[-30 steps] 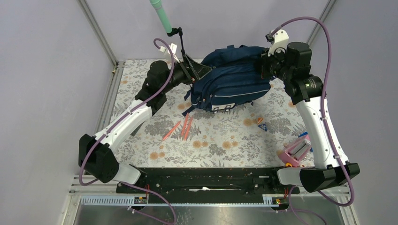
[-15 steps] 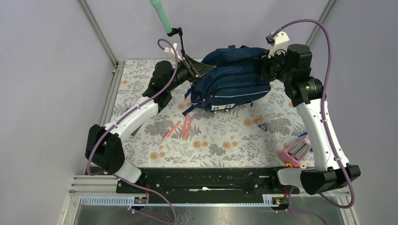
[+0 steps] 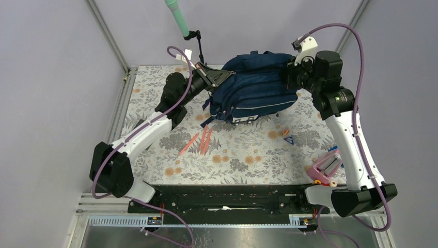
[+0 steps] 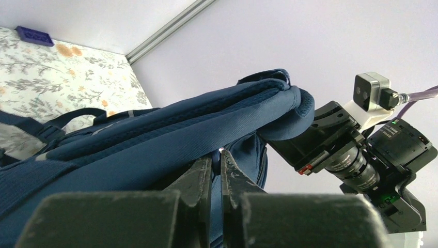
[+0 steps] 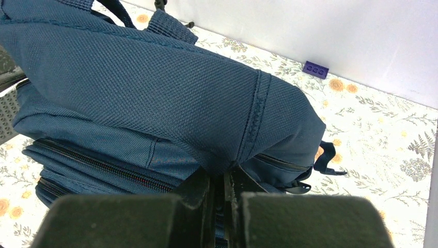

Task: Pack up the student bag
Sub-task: Zip the student bag at the center of the board.

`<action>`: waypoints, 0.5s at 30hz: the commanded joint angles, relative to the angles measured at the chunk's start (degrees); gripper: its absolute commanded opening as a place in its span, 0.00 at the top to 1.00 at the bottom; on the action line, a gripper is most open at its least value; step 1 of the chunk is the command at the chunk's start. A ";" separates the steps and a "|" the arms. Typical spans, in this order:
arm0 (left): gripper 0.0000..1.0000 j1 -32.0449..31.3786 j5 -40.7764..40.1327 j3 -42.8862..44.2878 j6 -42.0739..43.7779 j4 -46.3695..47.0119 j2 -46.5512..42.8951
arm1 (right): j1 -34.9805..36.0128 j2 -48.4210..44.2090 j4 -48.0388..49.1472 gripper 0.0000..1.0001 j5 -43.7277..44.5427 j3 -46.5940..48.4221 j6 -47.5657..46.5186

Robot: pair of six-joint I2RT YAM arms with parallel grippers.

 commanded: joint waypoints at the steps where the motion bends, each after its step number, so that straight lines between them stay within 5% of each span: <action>1: 1.00 0.29 -6.97 -3.70 2.82 3.51 -6.99 | 1.00 -2.47 5.96 1.00 2.76 -0.33 0.90; 15: 1.00 5.13 -8.94 -14.03 3.28 0.65 -13.74 | 1.00 -3.28 7.39 1.00 19.68 -0.65 7.73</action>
